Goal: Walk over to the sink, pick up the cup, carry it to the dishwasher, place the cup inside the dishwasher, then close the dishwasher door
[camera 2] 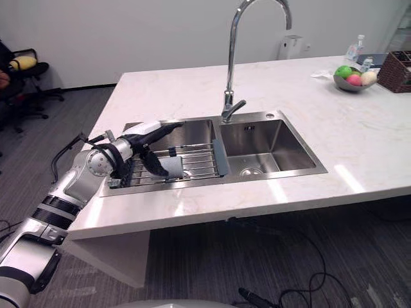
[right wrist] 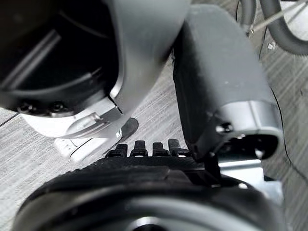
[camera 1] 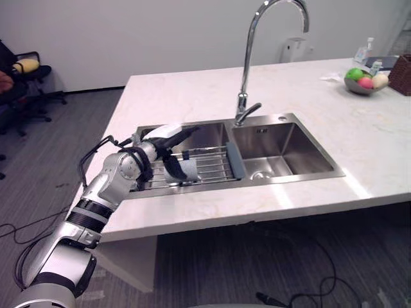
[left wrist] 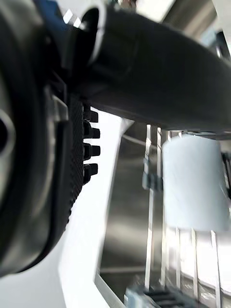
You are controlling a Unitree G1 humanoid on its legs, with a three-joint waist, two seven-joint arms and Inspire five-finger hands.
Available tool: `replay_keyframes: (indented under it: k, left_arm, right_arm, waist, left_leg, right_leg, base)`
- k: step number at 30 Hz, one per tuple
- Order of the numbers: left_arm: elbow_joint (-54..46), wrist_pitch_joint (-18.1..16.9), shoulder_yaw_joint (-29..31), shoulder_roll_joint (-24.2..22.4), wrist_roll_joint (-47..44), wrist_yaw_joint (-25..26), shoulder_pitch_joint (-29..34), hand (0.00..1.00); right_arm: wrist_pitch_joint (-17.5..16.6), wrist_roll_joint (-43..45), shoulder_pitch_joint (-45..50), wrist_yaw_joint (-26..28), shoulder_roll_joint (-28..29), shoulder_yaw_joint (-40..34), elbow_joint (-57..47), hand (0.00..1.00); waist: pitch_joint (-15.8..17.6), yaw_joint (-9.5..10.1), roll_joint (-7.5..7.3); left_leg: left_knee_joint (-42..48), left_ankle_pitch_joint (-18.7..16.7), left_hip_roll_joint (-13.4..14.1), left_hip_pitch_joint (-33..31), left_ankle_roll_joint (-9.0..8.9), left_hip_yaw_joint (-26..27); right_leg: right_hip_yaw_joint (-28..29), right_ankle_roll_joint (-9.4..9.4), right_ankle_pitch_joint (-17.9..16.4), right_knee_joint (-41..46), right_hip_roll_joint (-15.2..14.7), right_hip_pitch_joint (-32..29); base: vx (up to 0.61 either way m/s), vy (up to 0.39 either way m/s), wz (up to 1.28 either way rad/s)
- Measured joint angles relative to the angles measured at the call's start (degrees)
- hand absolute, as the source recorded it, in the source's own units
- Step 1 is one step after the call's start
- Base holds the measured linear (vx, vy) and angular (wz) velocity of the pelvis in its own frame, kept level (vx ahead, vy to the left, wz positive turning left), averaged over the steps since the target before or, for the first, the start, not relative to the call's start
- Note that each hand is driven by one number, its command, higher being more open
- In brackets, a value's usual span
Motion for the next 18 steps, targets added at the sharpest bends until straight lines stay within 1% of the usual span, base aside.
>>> replay_keyframes:
  k: [5,11,18]
  left_arm:
    - [2.3,0.5,-0.9,-0.3,1.1,0.1,0.1,1.00]
    - [4.4,0.5,-0.8,-1.4,2.2,2.1,0.5,1.00]
    - [5.1,0.4,0.4,-1.7,2.2,1.5,0.5,1.00]
  right_arm:
    - [0.0,-0.2,-0.3,0.0,0.0,0.1,-0.1,1.00]
    - [0.1,-0.2,-0.5,0.0,-0.1,0.3,-0.2,1.00]
    - [0.5,-1.0,-1.3,0.2,-0.6,1.2,-0.2,1.00]
  waist:
    - [0.5,-0.28,-0.03]
    - [0.6,-0.81,-0.04]
    - [0.6,-0.97,-0.01]
  left_leg:
    - [-0.2,-0.1,0.0,0.1,-0.13,0.0]
    - [-0.1,-0.1,0.0,0.1,-0.19,0.0]
    - [-0.3,-0.1,0.0,0.1,-0.19,0.2]
  right_leg:
    - [0.0,-0.01,0.0,0.0,0.0,-0.1]
    - [0.0,-0.02,0.0,-0.2,0.0,-0.1]
    - [0.1,0.00,0.0,-0.3,0.0,-0.3]
  base:
    - [0.00,-0.014,-0.02]
    - [-0.06,-0.045,-0.01]
    - [-0.01,-0.014,-0.01]
